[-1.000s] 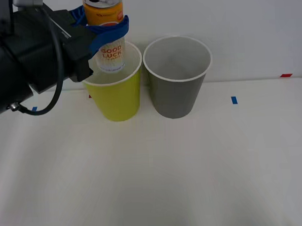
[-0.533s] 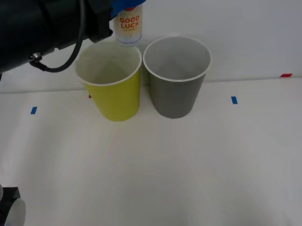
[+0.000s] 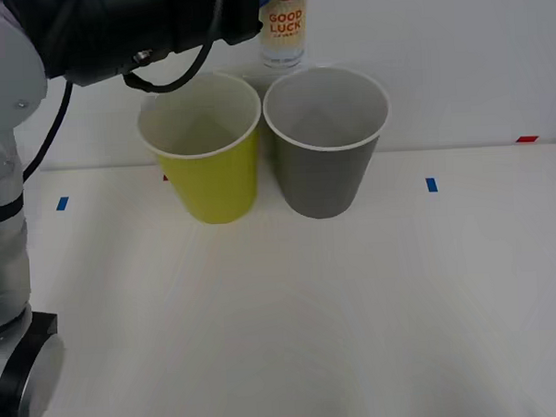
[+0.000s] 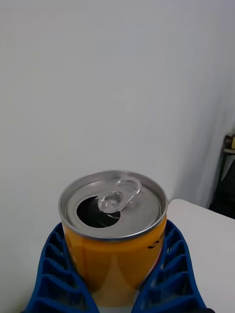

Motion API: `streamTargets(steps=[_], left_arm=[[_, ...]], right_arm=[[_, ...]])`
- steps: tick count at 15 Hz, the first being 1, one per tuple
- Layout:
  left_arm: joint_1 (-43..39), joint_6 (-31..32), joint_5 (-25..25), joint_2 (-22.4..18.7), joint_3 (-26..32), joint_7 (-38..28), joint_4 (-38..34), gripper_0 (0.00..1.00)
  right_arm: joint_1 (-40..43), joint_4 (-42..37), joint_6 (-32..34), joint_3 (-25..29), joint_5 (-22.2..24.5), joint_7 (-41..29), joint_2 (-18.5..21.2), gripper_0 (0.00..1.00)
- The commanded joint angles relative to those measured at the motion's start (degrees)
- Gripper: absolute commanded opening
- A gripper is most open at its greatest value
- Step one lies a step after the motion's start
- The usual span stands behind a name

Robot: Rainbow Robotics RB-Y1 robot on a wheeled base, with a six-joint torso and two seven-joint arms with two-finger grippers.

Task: Put cans in the gray bin and PET bottles in the light green bin.

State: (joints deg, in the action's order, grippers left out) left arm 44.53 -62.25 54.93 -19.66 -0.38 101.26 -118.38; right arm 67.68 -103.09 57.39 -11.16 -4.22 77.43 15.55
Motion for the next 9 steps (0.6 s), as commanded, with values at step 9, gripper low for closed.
streamTargets(steps=[9], left_arm=[[4.87,20.32,-3.07,-0.29,-12.45,-0.28,15.46,0.00]], right_arm=[[0.00,0.00,0.00,0.00,0.00,0.00,0.00,0.93]])
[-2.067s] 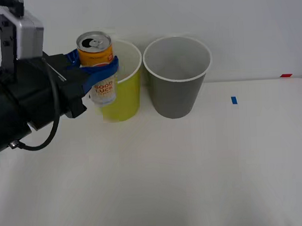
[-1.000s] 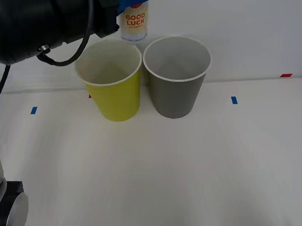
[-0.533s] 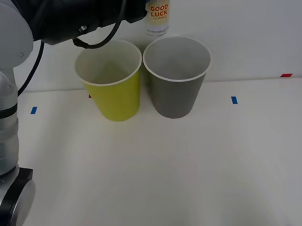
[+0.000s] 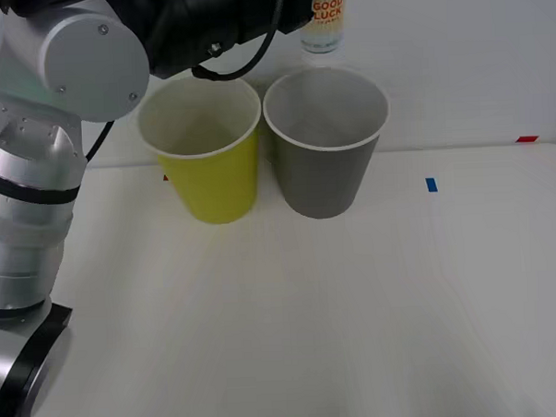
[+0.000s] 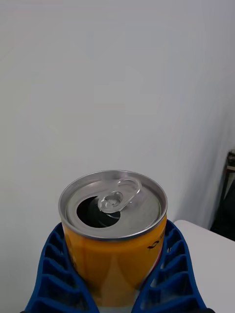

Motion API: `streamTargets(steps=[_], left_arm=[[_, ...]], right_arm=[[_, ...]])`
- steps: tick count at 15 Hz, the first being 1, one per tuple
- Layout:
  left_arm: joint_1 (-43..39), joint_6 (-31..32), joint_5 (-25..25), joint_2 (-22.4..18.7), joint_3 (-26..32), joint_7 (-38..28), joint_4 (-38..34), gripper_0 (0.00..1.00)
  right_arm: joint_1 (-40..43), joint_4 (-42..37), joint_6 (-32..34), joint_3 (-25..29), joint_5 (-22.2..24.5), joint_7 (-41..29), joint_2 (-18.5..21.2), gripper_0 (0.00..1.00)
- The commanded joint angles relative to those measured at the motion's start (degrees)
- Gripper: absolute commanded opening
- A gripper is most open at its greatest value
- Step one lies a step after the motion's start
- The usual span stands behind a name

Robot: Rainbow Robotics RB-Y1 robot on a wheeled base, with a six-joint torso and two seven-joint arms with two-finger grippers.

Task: Put cans in the gray bin and PET bottles in the light green bin.

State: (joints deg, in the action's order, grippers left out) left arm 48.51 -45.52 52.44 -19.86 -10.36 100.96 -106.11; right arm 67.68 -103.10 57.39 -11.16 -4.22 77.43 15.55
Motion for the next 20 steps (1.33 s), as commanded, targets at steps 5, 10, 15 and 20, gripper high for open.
streamTargets(steps=[5,10,15,20], left_arm=[[3.09,10.89,-1.63,0.00,-7.48,0.73,10.40,0.00],[3.96,18.45,-2.34,0.26,-11.70,0.99,15.24,0.00],[3.96,22.75,-2.34,0.26,-14.43,0.82,17.26,0.00],[3.88,22.67,-2.34,0.26,-14.34,0.90,17.26,0.00]], right_arm=[[0.00,0.00,0.00,0.00,0.00,0.00,0.00,0.93],[0.00,0.00,0.00,0.00,0.00,0.00,0.00,0.93],[0.00,0.00,0.00,0.00,0.00,0.00,0.00,0.93],[0.00,0.00,0.00,0.00,0.00,0.00,0.00,0.93]])
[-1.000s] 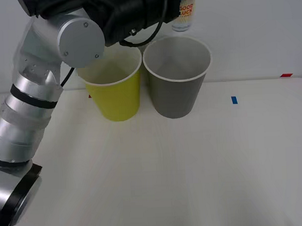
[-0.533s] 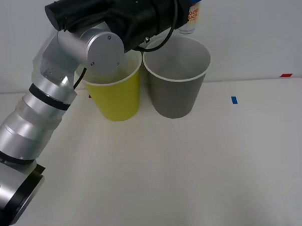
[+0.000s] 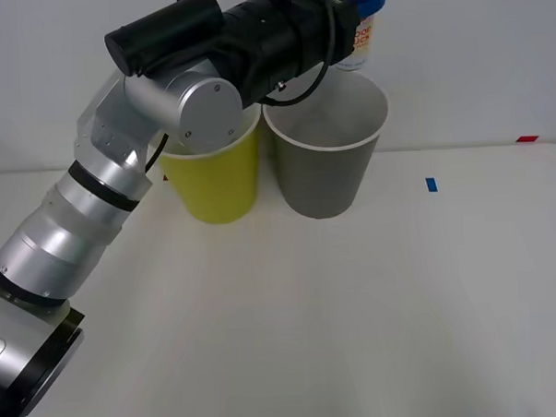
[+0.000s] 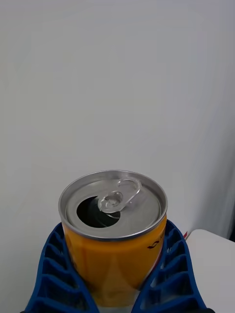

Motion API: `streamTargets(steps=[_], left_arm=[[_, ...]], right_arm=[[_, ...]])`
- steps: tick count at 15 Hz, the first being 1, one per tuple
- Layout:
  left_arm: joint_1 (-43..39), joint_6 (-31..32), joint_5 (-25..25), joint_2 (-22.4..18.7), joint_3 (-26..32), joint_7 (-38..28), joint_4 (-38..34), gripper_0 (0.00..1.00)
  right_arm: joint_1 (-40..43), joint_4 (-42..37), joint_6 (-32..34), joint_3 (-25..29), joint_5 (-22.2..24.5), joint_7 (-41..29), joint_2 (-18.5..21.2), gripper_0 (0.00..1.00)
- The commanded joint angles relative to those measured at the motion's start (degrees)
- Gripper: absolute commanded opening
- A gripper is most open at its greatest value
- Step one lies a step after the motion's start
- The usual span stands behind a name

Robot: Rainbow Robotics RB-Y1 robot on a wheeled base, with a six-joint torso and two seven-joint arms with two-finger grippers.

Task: Put cans in the gray bin and PET bottles in the light green bin.

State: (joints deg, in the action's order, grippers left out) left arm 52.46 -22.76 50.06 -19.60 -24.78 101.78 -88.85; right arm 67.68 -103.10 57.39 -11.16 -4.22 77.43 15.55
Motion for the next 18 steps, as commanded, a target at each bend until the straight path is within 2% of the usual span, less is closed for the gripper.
streamTargets(steps=[1,3,4,5,6,18], left_arm=[[-0.07,-0.01,0.04,0.00,-0.01,0.08,-0.01,0.00],[0.01,-0.18,0.04,0.00,0.08,-0.01,-0.01,0.00],[-0.07,-0.27,0.04,0.00,-0.01,-0.01,-0.01,0.13],[-0.07,-0.18,0.04,0.00,0.08,-0.09,0.08,0.80],[0.01,-0.18,0.04,-0.18,0.08,-0.18,0.17,1.00],[0.01,-0.18,-0.32,-2.20,0.08,-0.18,0.17,1.00]], right_arm=[[0.00,0.00,0.00,0.00,0.00,0.00,0.00,0.93],[0.00,0.00,0.00,0.00,0.00,0.00,0.00,0.93],[0.00,0.00,0.00,0.00,0.00,0.00,0.00,0.93],[0.00,0.00,0.00,0.00,0.00,0.00,0.00,0.93],[0.00,0.00,0.00,0.00,0.00,0.00,0.00,0.93],[0.00,0.00,0.00,0.00,0.00,0.00,0.00,0.93]])
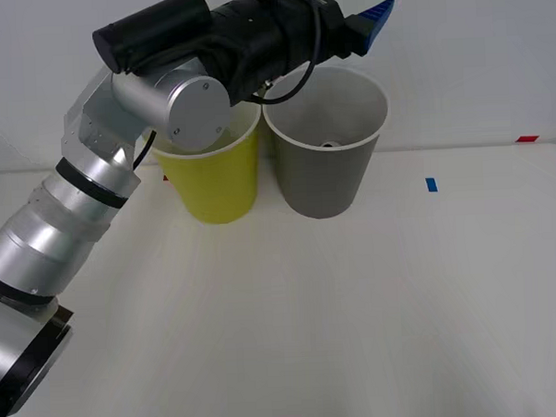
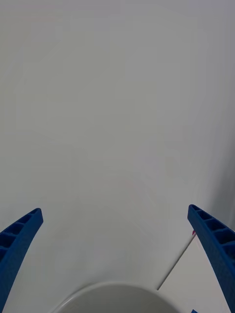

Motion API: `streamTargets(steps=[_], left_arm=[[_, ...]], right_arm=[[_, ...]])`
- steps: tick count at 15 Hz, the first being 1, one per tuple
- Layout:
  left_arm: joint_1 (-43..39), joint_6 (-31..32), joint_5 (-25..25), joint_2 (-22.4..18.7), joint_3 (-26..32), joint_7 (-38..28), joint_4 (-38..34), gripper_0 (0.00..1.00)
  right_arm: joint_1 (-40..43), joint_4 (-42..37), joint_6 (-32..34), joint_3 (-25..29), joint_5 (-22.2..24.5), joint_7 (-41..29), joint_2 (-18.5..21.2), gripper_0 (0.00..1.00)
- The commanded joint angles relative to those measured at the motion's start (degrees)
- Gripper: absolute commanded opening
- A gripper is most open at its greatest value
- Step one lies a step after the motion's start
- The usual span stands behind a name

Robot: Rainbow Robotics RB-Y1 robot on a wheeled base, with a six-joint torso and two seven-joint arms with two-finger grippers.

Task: Put cans in the gray bin and PET bottles in the light green bin.

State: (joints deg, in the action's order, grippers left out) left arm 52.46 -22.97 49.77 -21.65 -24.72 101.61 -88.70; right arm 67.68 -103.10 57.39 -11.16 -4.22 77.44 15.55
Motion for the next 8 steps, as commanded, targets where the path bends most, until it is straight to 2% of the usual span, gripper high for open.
streamTargets(steps=[1,4,6,8], left_arm=[[0.01,-0.06,-0.02,-0.15,0.02,-0.09,0.02,1.00],[0.01,-0.06,0.68,-0.50,0.02,-0.53,-0.77,1.00],[-0.16,-0.32,1.12,-2.34,0.02,-1.32,-2.79,1.00],[-0.08,-4.45,1.30,-4.01,1.34,-2.03,-5.87,1.00]], right_arm=[[0.00,0.00,0.00,0.00,0.00,-0.01,0.00,0.93],[0.00,0.00,0.00,0.00,0.00,-0.01,0.00,0.93],[0.00,0.00,0.00,0.00,0.00,-0.01,0.00,0.93],[0.00,0.00,0.00,0.00,0.00,-0.01,0.00,0.93]])
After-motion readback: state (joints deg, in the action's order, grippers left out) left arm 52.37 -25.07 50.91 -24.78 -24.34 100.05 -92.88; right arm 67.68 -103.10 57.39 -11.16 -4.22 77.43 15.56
